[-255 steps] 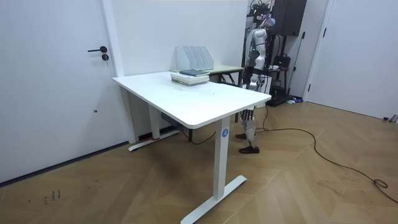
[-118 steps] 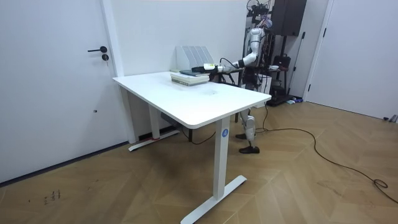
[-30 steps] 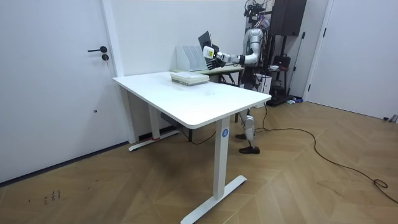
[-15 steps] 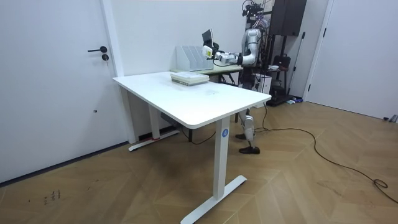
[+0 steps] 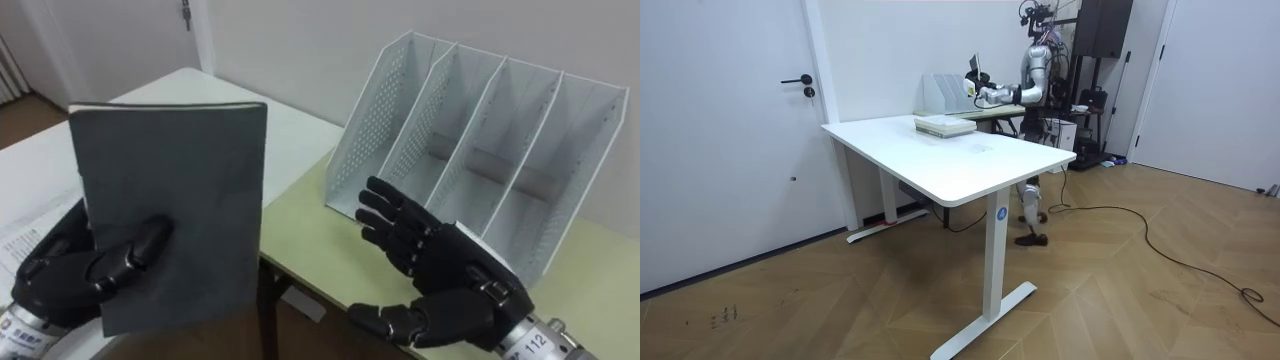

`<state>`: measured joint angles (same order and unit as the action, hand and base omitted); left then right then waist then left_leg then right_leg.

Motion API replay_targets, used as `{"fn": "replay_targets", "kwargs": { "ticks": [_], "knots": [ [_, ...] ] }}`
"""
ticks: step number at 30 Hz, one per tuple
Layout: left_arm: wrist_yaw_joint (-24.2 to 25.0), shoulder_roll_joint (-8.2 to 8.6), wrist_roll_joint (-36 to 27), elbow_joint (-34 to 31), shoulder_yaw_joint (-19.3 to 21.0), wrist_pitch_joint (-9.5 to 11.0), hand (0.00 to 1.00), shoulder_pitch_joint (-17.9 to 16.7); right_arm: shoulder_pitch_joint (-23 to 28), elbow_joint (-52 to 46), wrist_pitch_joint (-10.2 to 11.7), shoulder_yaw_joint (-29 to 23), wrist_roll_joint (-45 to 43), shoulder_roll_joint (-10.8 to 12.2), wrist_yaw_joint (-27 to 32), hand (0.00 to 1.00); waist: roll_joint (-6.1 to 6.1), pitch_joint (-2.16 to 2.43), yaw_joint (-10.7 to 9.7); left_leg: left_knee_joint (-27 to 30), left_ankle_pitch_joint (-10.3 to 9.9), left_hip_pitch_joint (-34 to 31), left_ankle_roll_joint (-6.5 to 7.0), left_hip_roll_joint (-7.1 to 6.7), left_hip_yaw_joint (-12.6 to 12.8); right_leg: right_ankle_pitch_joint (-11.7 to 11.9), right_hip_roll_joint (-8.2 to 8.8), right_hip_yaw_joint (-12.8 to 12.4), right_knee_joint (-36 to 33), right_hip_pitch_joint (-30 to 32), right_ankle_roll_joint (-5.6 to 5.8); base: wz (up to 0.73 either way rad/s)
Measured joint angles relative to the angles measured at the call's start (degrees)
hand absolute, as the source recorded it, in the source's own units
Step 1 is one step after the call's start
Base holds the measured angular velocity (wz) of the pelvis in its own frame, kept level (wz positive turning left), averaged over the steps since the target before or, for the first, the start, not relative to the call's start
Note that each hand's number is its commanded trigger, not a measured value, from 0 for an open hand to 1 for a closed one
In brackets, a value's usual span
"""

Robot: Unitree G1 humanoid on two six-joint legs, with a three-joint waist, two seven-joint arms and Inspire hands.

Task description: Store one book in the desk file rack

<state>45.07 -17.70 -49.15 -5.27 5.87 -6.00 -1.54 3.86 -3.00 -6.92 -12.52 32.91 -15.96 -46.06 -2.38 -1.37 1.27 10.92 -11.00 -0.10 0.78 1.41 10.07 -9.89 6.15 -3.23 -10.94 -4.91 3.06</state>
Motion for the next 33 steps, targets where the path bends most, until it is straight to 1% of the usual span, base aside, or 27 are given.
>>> {"fn": "replay_targets", "kwargs": {
  "ticks": [1,2,3,4,5,6,7,8,9,10,11,13,14,16,18,19,22,25,30,31,32,33],
  "knots": [
    [1.41,-0.28,-0.05,0.62,-1.45,-0.01,1.00,-0.32,-1.01,-0.24,-1.42,1.40,0.09,-0.03,0.02,0.00,-0.20,-0.12,1.45,0.29,1.91,-0.15,0.17,-0.16,2.55,-0.63,0.50,2.43,-1.81,2.19,0.93,0.17],
    [2.05,-0.58,-0.08,1.32,-1.96,-0.09,1.00,-0.34,-1.36,-0.38,-1.83,2.27,0.13,0.02,-0.47,0.00,0.02,-0.05,2.37,0.62,1.89,-0.12,0.17,-0.06,2.05,-0.87,0.38,3.87,-2.53,2.88,1.04,-0.36],
    [2.95,-1.42,-0.08,2.65,-2.04,-0.18,1.00,-0.32,-2.23,-0.92,-2.00,4.43,0.16,0.08,-1.73,0.00,0.30,-0.13,3.20,1.07,1.87,0.23,0.16,0.20,-2.10,-1.30,-1.08,5.11,-1.74,4.08,0.41,-0.43],
    [3.04,-2.12,0.01,3.70,-1.62,-0.26,1.00,-0.32,-2.57,-2.67,-2.01,5.83,0.06,0.08,-2.92,0.00,1.15,-0.21,3.33,1.07,1.60,0.64,-0.29,1.13,-7.76,-0.51,-3.54,5.40,0.55,6.31,-1.15,-0.42],
    [3.04,-2.46,0.02,4.18,-1.28,-0.30,1.00,-0.33,-2.58,-3.70,-1.96,6.27,0.07,0.10,-3.40,0.00,1.34,-0.23,3.23,1.19,1.37,0.86,-0.63,1.53,-9.46,0.71,-4.58,5.88,2.34,7.71,-2.15,-0.40],
    [3.02,-3.21,0.07,4.80,-0.65,-0.61,1.00,-0.37,-2.61,-5.17,-1.82,7.04,0.17,0.08,-4.35,0.00,1.22,-0.18,2.87,2.05,0.03,1.46,-2.30,1.66,-10.35,8.00,-4.80,8.03,3.74,9.38,-3.31,-0.10],
    [2.92,-2.88,0.45,5.50,-1.09,-1.38,1.00,-0.69,-2.01,-5.09,-1.80,7.47,0.24,-0.28,-5.25,0.00,2.39,0.12,1.34,2.06,-1.40,2.93,-2.82,2.60,-9.03,7.55,-5.22,9.61,1.27,8.51,-3.95,0.00],
    [3.00,-3.09,0.47,5.50,-1.67,-1.54,1.00,-0.76,-1.84,-5.09,-1.82,7.70,0.24,-0.40,-5.43,0.00,2.57,0.21,0.67,1.76,-1.39,3.73,-2.83,2.89,-7.28,7.33,-5.33,9.69,0.91,7.89,-3.90,0.18],
    [3.53,-3.46,0.47,5.49,-2.62,-1.68,1.00,-0.39,-2.11,-5.10,-1.83,8.17,0.33,-0.63,-6.03,0.00,2.85,0.25,-0.02,1.26,-1.32,4.54,-2.83,2.95,-4.28,6.90,-5.55,9.55,0.81,7.24,-3.78,-0.04],
    [4.07,-3.69,0.45,5.49,-3.05,-1.69,1.00,0.24,-2.33,-5.12,-1.82,8.91,1.00,-0.92,-6.62,0.00,2.85,0.26,0.22,0.26,-1.30,5.43,-2.82,2.99,-2.71,6.34,-5.80,9.17,0.72,7.18,-3.76,-0.12],
    [4.12,-3.81,0.44,5.49,-3.19,-1.69,1.00,0.45,-2.38,-5.11,-1.83,9.45,1.07,-1.16,-7.02,0.00,2.84,0.25,0.39,-0.21,-1.30,5.77,-2.82,3.04,-2.50,6.21,-6.04,8.88,0.68,7.24,-3.84,-0.21],
    [4.07,-4.71,0.43,5.50,-3.98,-1.78,1.00,0.58,-2.33,-5.09,-1.95,11.31,1.12,-2.16,-8.06,0.00,2.69,0.23,0.58,-0.53,-1.31,6.29,-2.81,3.11,-2.22,6.07,-6.45,8.77,0.37,7.44,-3.89,-0.10],
    [4.03,-4.92,0.43,5.50,-3.98,-1.84,1.00,0.60,-2.33,-5.08,-1.95,11.30,1.11,-2.42,-8.04,0.00,2.64,0.20,0.58,-0.54,-1.32,6.36,-2.81,3.04,-2.20,5.98,-6.51,8.75,0.30,7.44,-3.90,0.00],
    [4.13,-6.40,0.43,5.50,-4.07,-2.15,1.00,0.63,-2.33,-5.08,-1.95,11.98,1.11,-3.98,-8.36,0.00,2.61,0.21,0.59,-0.55,-1.32,6.56,-2.80,2.91,-2.04,5.90,-6.42,8.75,0.20,7.25,-3.85,0.00],
    [4.14,-7.45,0.37,5.50,-4.32,-2.21,1.00,0.63,-2.33,-5.04,-1.98,12.47,1.11,-4.77,-8.36,0.00,2.43,0.24,0.56,-0.60,-1.35,6.56,-2.79,2.83,-1.96,5.78,-6.33,8.81,0.23,7.16,-3.82,0.05],
    [4.15,-7.99,0.38,5.52,-4.37,-2.25,1.00,0.63,-2.33,-4.85,-1.98,12.77,1.05,-4.94,-8.39,0.00,2.25,0.28,0.64,-0.78,-1.39,6.60,-2.75,2.79,-1.82,5.54,-6.35,8.76,0.20,7.16,-3.92,0.08],
    [4.32,-8.61,0.62,5.93,-4.80,-2.41,1.00,0.63,-2.32,-4.68,-2.02,13.08,1.05,-4.96,-8.73,0.00,1.88,0.48,0.58,-1.46,-1.43,6.67,-2.69,2.97,-1.37,5.45,-6.49,8.98,-0.05,7.33,-3.95,0.11],
    [4.32,-8.83,0.63,6.00,-5.10,-2.45,1.00,0.59,-2.31,-4.46,-2.57,13.07,1.08,-5.01,-9.04,0.00,1.65,0.62,0.77,-1.46,-1.51,6.64,-2.55,3.03,-1.41,5.26,-6.41,9.52,-0.75,7.30,-4.06,0.07],
    [4.20,-10.10,0.59,6.00,-5.64,-2.43,1.00,0.59,-1.95,-4.18,-2.73,13.86,1.18,-5.49,-9.12,0.00,1.76,0.63,0.71,-1.38,-1.51,6.56,-2.55,3.08,-1.41,5.26,-6.37,9.74,-0.79,7.27,-4.09,0.01],
    [4.10,-10.35,0.60,6.00,-6.04,-2.43,1.00,0.59,-1.66,-4.18,-2.75,13.90,1.35,-5.69,-9.12,0.03,1.82,0.65,0.73,-1.40,-1.51,6.51,-2.55,3.07,-1.41,5.25,-6.36,9.80,-0.77,7.31,-4.10,0.00],
    [4.10,-10.41,0.60,6.00,-6.16,-2.43,1.00,0.59,-1.58,-4.18,-2.83,13.93,1.35,-5.84,-9.12,0.09,1.83,0.66,0.73,-1.40,-1.51,6.49,-2.55,3.07,-1.40,5.24,-6.35,9.82,-0.77,7.32,-4.11,0.00],
    [4.02,-10.51,0.61,6.00,-6.32,-2.44,1.00,0.59,-1.56,-4.18,-3.00,13.95,1.39,-6.17,-9.12,0.13,1.86,0.66,0.73,-1.42,-1.51,6.44,-2.55,3.07,-1.39,5.22,-6.35,9.85,-0.76,7.37,-4.11,0.00]
  ]
}}
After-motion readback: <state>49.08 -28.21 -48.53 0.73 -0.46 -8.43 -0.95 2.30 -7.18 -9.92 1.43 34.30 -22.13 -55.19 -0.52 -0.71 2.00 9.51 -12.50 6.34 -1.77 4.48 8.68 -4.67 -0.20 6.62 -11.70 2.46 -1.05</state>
